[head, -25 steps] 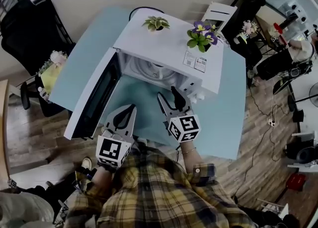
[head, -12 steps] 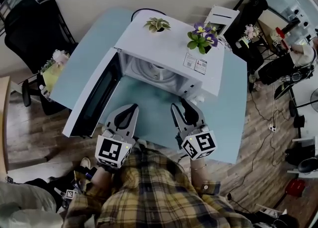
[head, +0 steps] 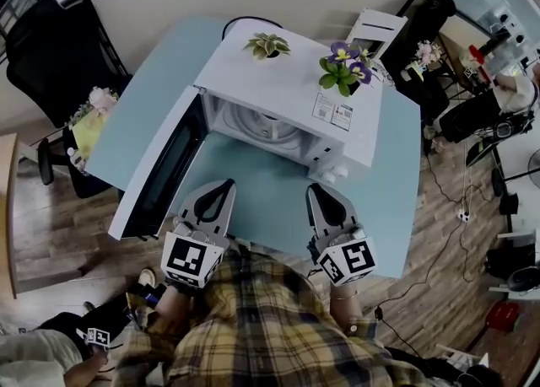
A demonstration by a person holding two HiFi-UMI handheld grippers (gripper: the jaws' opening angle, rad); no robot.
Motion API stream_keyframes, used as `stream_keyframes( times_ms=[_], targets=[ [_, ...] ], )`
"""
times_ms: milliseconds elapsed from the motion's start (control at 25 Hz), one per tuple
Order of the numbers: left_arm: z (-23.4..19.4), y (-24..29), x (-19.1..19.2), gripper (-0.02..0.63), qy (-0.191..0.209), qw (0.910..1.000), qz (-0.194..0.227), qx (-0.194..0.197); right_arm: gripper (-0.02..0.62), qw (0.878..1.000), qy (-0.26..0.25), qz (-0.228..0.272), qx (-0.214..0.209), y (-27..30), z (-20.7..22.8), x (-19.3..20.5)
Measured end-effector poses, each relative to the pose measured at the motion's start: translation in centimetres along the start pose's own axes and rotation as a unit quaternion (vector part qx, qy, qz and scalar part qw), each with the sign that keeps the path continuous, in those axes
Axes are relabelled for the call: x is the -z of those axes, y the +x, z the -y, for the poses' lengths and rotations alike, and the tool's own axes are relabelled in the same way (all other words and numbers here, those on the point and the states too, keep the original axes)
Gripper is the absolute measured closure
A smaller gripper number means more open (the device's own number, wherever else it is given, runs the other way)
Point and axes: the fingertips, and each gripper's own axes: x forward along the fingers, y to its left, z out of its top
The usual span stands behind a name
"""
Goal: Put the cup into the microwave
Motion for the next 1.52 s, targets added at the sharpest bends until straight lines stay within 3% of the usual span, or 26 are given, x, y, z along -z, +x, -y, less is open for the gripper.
stream_keyframes(
  times_ms=[1520],
  targets=[
    [0.0, -1.0, 1.4, 0.617, -0.005, 0.9998, -0.016, 0.011, 0.594, 0.999, 0.017, -0.003, 0.040, -1.3, 0.6, 0.7]
  ],
)
